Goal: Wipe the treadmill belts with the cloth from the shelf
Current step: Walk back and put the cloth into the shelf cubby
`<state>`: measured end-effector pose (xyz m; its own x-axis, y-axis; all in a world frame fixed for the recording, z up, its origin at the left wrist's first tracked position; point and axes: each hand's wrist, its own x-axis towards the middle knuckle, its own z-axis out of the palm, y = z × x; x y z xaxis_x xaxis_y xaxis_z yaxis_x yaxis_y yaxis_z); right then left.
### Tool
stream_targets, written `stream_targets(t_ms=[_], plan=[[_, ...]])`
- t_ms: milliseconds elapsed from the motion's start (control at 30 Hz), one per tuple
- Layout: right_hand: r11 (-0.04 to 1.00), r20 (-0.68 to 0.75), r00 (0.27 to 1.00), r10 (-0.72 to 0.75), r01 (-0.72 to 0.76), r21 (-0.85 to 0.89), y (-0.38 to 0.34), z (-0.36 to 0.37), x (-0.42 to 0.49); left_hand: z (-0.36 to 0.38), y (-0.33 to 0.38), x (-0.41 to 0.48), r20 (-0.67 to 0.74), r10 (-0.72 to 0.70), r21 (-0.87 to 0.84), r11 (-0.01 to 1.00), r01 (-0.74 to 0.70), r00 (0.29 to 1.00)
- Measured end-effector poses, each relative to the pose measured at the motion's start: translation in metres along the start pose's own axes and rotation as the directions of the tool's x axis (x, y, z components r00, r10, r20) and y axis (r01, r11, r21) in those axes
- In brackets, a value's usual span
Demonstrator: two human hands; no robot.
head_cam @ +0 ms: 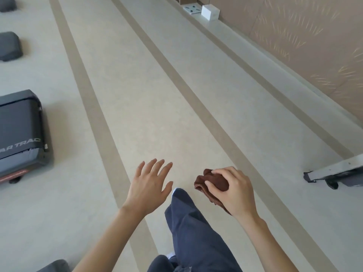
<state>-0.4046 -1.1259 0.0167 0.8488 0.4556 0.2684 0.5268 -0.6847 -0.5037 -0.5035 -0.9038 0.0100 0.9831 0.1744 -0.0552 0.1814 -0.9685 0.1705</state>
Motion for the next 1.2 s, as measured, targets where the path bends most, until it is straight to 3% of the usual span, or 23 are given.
stream_targets(t_ms=[333,467,600,767,1200], plan=[[0.998,-0.071,0.997,-0.027,0.031,0.05,0.016,0.041,0.231,-0.048,-0.073,0.185,-0.068,-0.08,0.003,0.997,0.08,0.994],[0.994,-0.017,0.995,-0.102,0.102,0.029,0.019,0.06,0.301,-0.05,-0.091,0.235,-0.069,-0.115,-0.022,0.993,0.113,0.991],[0.994,0.015,0.997,-0.074,0.072,0.079,0.021,0.083,0.341,-0.044,-0.116,0.271,-0.013,-0.136,-0.011,0.991,0.136,0.991],[0.997,0.072,0.995,-0.066,0.063,0.044,0.024,0.123,0.392,-0.042,-0.159,0.342,0.015,-0.108,0.008,0.994,0.108,0.994],[1.0,-0.037,0.999,0.01,-0.01,-0.011,-0.013,0.19,0.617,-0.088,-0.281,0.562,-0.039,0.049,0.018,0.999,-0.048,0.998]])
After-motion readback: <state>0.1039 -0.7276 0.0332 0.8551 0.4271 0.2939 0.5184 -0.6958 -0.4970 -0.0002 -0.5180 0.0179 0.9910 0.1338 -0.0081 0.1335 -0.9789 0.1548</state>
